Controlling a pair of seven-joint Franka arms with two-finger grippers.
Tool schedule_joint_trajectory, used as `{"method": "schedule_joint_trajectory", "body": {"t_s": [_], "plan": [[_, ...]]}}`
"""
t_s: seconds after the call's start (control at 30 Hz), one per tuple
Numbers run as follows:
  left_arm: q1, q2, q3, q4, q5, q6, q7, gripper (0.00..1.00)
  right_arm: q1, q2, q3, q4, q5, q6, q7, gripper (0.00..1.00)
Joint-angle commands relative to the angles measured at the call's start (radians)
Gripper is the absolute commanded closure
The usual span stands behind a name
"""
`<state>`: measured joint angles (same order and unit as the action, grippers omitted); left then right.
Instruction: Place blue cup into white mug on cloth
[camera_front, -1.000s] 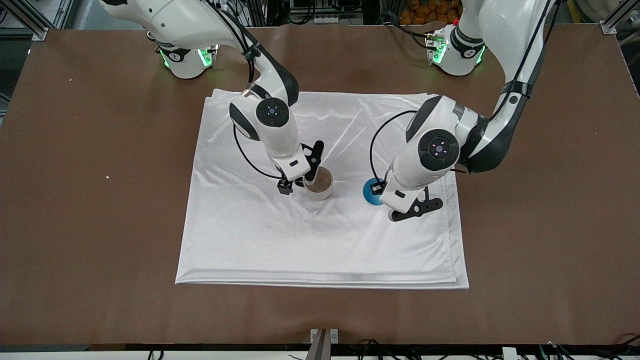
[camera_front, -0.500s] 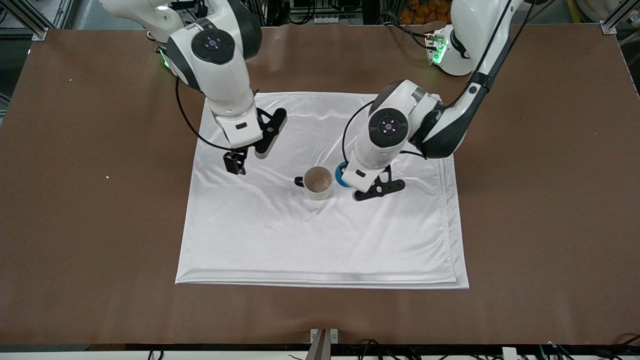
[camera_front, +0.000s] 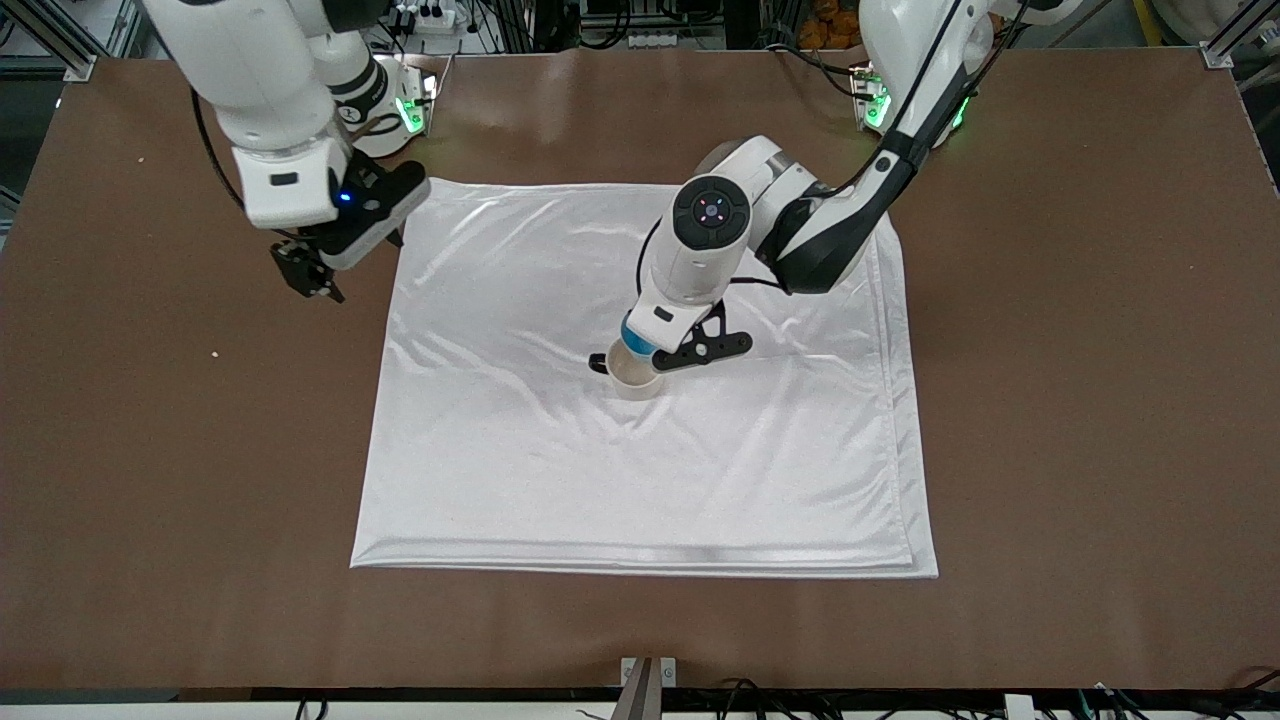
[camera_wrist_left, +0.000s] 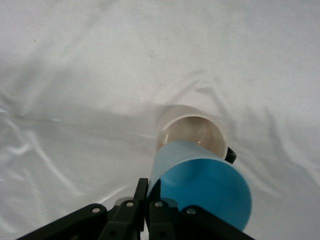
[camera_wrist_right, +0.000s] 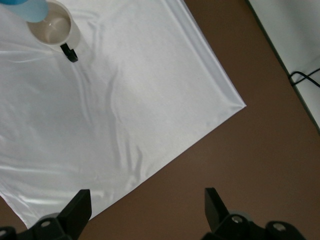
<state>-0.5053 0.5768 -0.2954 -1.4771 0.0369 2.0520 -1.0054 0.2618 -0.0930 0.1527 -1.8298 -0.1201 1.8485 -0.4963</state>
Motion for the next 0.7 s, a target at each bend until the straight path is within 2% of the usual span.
{"method": "schedule_joint_trajectory", "body": {"t_s": [0.0,0.23,0.37,0.67], "plan": [[-0.015,0.035,0.012,0.014,0.023,0.062,-0.025,1.00,-0.076,-0.065,0.004,-0.031,0.025,-0.012,0.007,0.00],[-0.015,0.055,0.015,0.012,0.024,0.102,-0.025,1.00,-0.137,-0.083,-0.034,-0.026,0.049,-0.051,0.019,0.00],[-0.015,0.074,0.022,0.014,0.024,0.109,-0.024,1.00,-0.159,-0.076,-0.062,0.003,0.060,-0.098,0.123,0.00],[-0.032,0.115,0.030,0.012,0.067,0.143,-0.036,1.00,-0.207,-0.064,-0.070,-0.005,0.060,-0.127,0.245,0.00]]}}
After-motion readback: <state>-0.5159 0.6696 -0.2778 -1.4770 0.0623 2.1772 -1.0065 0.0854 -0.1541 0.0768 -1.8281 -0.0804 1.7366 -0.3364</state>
